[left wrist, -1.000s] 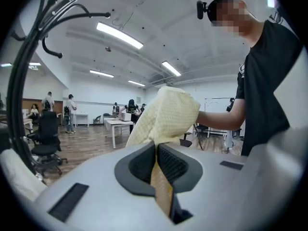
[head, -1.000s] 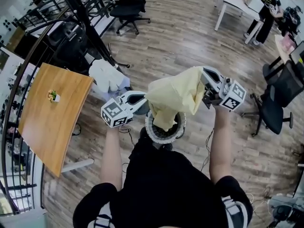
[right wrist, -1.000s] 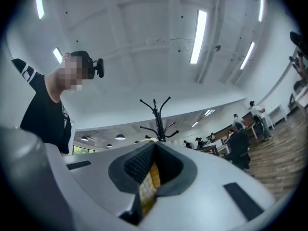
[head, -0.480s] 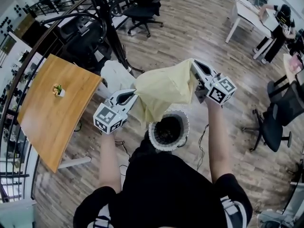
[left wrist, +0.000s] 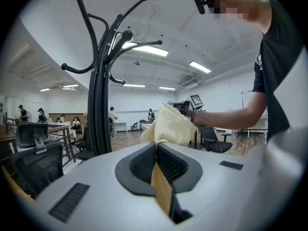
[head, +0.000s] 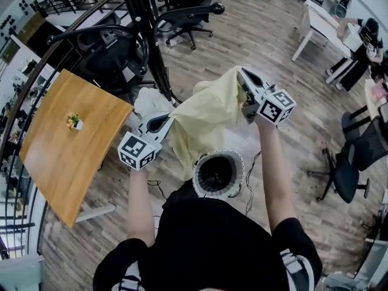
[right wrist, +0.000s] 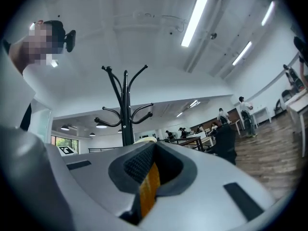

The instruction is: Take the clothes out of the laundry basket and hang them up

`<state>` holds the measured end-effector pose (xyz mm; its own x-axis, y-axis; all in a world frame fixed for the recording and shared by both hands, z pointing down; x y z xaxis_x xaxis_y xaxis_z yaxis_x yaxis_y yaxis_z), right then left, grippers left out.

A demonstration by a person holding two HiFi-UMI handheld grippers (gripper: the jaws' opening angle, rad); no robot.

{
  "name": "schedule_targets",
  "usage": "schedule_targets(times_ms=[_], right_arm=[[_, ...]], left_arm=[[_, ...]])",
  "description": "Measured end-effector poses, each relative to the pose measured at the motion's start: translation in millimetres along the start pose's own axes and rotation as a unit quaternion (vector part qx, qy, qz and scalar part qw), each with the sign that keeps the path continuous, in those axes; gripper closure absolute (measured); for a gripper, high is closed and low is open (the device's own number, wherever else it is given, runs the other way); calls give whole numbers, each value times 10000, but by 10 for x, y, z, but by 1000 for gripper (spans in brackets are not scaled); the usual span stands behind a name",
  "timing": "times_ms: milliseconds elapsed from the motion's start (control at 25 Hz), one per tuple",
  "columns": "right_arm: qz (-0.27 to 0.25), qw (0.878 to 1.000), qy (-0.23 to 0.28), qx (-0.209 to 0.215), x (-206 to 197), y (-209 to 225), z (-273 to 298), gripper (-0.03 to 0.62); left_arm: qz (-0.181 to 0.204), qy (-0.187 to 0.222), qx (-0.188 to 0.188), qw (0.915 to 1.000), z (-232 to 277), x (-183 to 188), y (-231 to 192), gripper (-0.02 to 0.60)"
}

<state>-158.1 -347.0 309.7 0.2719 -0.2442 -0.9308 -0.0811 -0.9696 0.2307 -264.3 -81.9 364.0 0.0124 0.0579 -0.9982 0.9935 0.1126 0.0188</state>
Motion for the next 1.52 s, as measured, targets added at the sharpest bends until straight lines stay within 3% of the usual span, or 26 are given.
schedule_targets(times_ms=[200, 360, 720, 840, 1000, 1200, 1400, 1520], right_arm=[[46, 9999, 149, -9, 88, 284, 388, 585], [239, 9994, 254, -42, 18, 514, 715, 585], [762, 9887, -1099, -678, -1419, 879, 861, 583], [905, 9814, -1474, -829, -1885, 894, 813, 583], [923, 9762, -1715, -955, -2177, 883, 855, 583], [967, 9676, -2172, -848, -2560, 828, 823, 583], [900, 9516, -2884, -564, -3008, 704, 758, 576], [1063, 9353, -3362, -291, -3186, 571, 747, 447]], left_arm=[[231, 233, 175, 9993, 139, 168, -297, 558], [269, 106, 241, 9993, 300, 131, -512, 558], [-50, -1008, 573, 9932, 318, -716, -801, 558], [-233, -1153, 650, 9909, 342, -894, -850, 558], [-375, -1238, 646, 9895, 401, -1023, -930, 557], [146, -1633, 504, 9852, 469, -1174, -859, 557], [907, -2373, 282, 9668, 548, -1404, -727, 557], [1012, -2508, 194, 9625, 592, -1435, -707, 557]])
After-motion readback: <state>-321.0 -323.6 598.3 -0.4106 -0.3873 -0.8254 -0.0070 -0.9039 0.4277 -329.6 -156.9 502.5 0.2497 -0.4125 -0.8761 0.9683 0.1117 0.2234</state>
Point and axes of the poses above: the fingertips, and each gripper's own axes: z forward along the fingers, y to its right, x out of its top, the point moved 4 cm from there along -z, backward along the fingers, and after that the axes turned 8 degrees about y, right-handed, at the moved point
